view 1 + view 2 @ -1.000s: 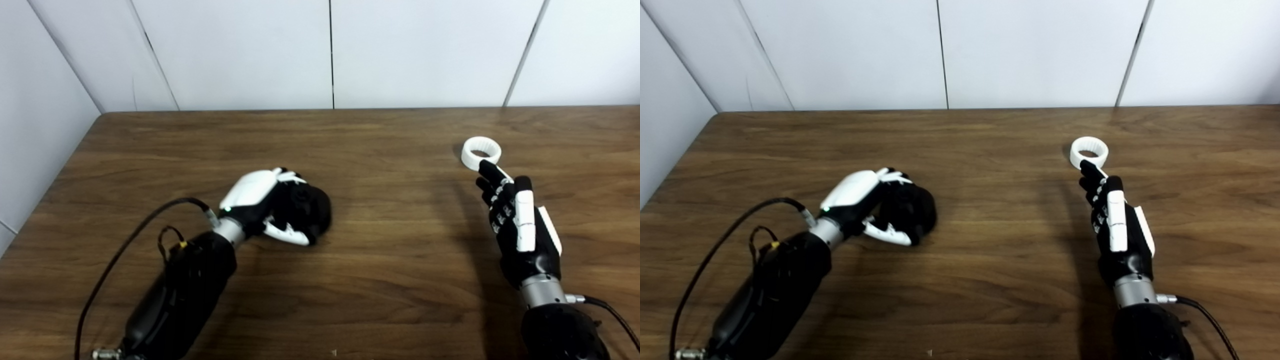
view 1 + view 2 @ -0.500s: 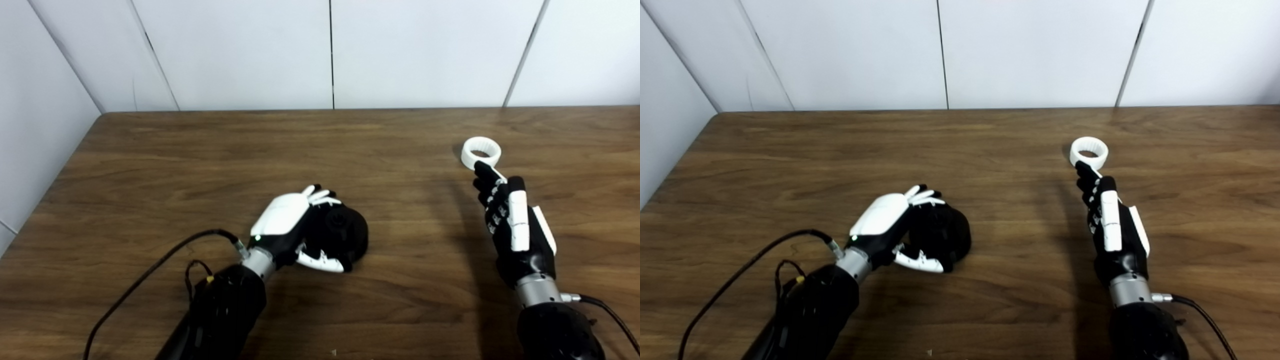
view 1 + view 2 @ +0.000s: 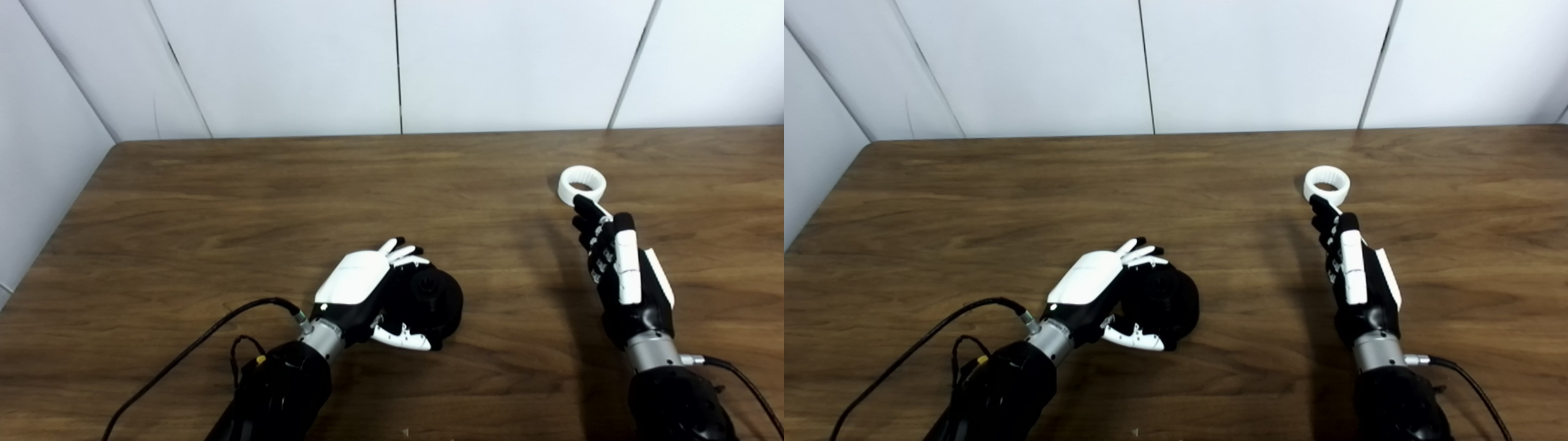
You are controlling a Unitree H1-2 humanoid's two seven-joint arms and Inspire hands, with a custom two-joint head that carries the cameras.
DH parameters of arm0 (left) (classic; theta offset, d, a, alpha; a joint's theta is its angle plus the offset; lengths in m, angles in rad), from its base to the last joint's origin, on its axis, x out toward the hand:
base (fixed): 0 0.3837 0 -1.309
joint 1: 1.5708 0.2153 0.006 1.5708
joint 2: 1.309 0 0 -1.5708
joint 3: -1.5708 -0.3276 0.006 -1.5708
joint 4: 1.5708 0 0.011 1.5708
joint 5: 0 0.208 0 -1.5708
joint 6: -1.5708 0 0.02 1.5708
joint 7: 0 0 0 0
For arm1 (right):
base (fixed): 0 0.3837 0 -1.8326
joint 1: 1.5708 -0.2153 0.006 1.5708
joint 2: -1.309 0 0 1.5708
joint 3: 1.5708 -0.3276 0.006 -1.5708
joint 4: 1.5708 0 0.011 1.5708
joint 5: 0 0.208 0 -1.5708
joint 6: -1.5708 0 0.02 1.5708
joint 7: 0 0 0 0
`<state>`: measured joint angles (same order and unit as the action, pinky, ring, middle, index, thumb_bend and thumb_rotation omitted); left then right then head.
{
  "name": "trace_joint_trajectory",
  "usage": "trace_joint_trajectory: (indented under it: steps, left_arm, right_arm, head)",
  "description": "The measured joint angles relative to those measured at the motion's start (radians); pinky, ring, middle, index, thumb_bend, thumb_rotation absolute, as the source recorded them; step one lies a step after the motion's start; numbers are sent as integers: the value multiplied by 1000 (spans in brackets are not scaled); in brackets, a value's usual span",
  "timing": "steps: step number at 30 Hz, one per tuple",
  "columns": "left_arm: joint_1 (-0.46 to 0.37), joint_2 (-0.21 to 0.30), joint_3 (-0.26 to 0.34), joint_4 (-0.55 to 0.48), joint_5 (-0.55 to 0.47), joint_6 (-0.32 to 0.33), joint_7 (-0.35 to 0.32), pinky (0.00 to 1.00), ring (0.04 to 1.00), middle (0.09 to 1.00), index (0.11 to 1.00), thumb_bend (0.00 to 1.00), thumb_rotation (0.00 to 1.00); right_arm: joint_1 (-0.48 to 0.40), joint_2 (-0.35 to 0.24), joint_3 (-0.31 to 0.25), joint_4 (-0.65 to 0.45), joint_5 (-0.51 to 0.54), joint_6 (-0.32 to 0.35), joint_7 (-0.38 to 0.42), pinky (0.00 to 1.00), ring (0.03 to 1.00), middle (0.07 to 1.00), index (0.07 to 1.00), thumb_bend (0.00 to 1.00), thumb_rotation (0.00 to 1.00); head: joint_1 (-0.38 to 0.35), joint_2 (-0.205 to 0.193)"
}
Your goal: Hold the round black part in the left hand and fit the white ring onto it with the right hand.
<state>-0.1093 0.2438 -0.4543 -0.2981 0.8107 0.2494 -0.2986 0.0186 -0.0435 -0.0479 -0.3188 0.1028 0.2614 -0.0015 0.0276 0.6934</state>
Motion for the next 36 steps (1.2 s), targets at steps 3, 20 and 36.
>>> trace_joint_trajectory:
  steps: [3, 20, 36]
  left_arm:
    - [0, -4, 6, 2, -2, -5, -4, 857, 1000, 936, 784, 883, 372]
    - [-2, -31, 19, 37, -12, -46, 6, 883, 995, 928, 784, 881, 358]
    - [2, -39, 21, 45, -25, -65, 15, 881, 1000, 928, 791, 893, 357]
  right_arm:
    - [-7, -6, 1, -2, -34, 1, -7, 902, 911, 908, 847, 623, 616]
    - [-433, -335, 78, 221, -445, 64, 23, 903, 945, 891, 778, 888, 399]
    - [-683, -430, 269, 728, -612, 8, 119, 996, 1000, 963, 780, 911, 322]
  head:
    - [-6, 2]
    - [-11, 2]
    - [-15, -2]
